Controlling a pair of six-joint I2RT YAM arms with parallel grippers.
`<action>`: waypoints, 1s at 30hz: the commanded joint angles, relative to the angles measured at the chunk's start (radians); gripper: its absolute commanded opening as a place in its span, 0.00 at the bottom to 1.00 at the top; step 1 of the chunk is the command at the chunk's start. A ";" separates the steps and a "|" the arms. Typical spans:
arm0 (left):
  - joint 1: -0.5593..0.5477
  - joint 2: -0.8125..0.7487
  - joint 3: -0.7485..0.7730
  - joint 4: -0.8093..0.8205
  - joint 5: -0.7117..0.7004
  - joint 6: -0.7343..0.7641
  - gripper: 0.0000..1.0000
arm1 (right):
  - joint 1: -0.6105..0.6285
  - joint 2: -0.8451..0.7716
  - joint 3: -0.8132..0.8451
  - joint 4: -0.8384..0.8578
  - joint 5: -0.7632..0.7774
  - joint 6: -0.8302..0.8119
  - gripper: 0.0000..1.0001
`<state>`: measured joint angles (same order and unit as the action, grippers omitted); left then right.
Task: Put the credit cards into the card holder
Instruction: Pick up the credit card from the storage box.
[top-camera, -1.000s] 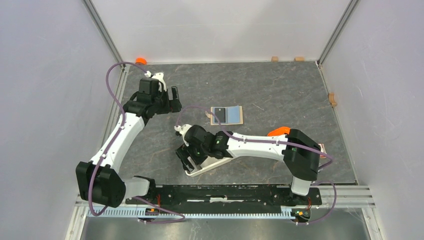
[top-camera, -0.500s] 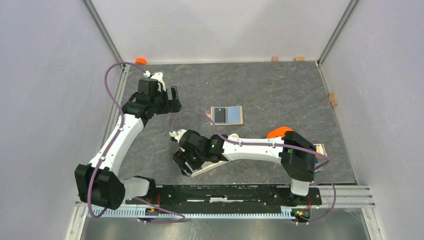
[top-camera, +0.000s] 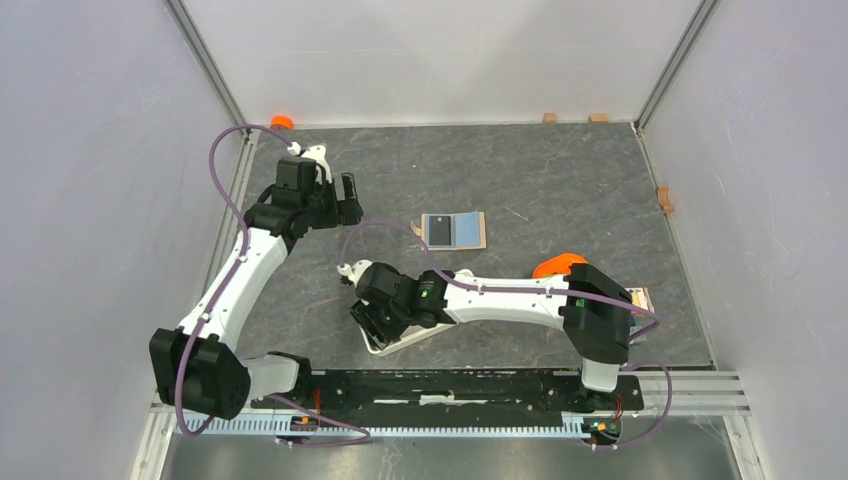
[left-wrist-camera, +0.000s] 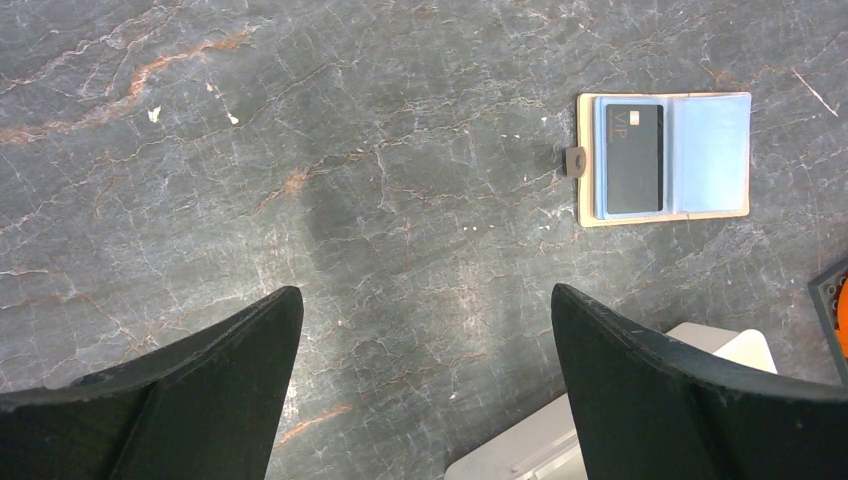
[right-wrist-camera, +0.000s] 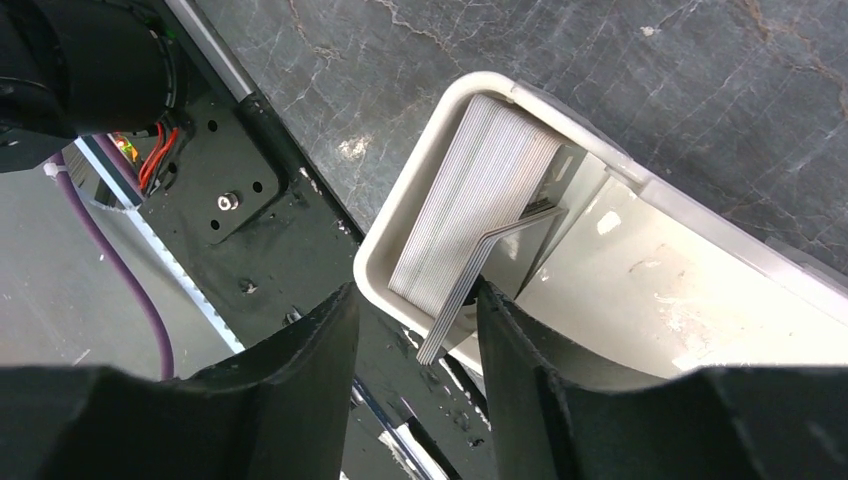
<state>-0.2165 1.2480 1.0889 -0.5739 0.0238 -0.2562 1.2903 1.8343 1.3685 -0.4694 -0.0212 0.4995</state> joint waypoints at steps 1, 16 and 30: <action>0.002 -0.030 -0.001 0.020 -0.017 0.035 1.00 | 0.022 -0.007 0.046 0.025 -0.008 0.017 0.51; 0.000 -0.036 0.000 0.019 -0.047 0.031 1.00 | 0.085 0.115 0.194 -0.151 0.184 0.046 0.86; 0.042 -0.085 -0.004 0.019 -0.094 0.025 1.00 | 0.155 0.253 0.332 -0.256 0.342 0.119 0.92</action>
<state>-0.1780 1.2018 1.0889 -0.5747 -0.0551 -0.2562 1.4197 2.0613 1.6165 -0.6971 0.2726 0.5850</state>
